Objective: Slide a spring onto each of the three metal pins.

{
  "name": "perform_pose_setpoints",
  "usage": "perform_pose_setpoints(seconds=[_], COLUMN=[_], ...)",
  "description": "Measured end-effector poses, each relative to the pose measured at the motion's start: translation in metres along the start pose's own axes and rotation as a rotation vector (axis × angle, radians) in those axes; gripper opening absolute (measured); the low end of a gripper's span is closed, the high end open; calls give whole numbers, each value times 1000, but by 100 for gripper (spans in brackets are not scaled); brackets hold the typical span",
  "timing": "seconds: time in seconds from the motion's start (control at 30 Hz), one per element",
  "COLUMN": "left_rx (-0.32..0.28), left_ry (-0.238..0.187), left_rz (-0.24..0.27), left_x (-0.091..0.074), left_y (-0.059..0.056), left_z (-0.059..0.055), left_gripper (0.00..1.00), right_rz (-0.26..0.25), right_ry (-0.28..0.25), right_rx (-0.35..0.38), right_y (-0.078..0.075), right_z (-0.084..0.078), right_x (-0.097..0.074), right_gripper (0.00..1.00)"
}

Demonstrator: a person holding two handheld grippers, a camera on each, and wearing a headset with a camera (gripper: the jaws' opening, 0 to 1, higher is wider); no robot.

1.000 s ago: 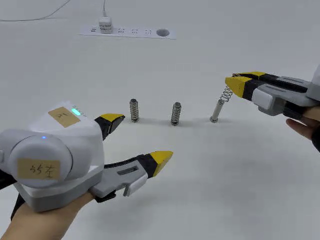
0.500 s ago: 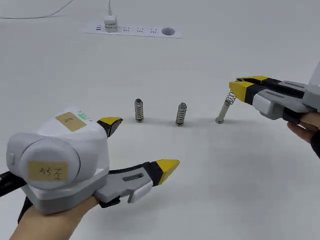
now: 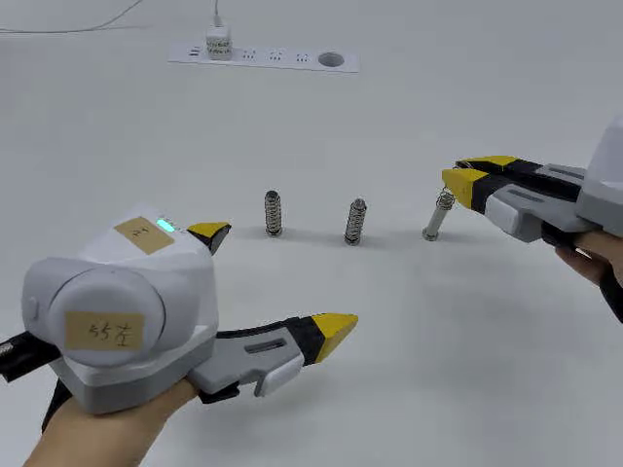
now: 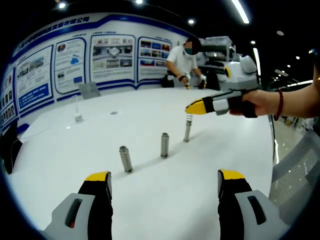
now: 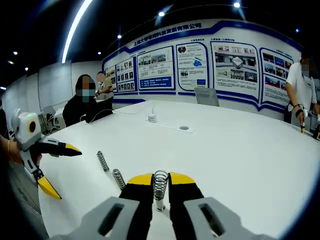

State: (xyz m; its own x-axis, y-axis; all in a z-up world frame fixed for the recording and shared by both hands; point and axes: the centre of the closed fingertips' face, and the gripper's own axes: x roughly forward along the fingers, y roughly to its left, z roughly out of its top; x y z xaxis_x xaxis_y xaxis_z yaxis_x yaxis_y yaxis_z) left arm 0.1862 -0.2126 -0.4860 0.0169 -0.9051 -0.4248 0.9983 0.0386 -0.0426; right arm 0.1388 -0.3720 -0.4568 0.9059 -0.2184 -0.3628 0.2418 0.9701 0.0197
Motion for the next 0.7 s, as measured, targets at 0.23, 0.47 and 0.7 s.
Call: perform_pose_setpoints(seconds=[0.23,0.47,0.7], left_rx=[-2,-5,-8], left_ry=[0,1,8], left_rz=[0,-6,-10], left_x=[0,0,1], left_y=[1,-1,-1], left_z=[0,0,-2], left_gripper=[87,86,85], right_rz=[-9,-3,-5], right_ry=[28,55,83], right_rx=[-30,-26,1], right_y=[2,4,4], right_z=[-7,-15,-27], right_x=[3,7,10], right_gripper=[12,12,12])
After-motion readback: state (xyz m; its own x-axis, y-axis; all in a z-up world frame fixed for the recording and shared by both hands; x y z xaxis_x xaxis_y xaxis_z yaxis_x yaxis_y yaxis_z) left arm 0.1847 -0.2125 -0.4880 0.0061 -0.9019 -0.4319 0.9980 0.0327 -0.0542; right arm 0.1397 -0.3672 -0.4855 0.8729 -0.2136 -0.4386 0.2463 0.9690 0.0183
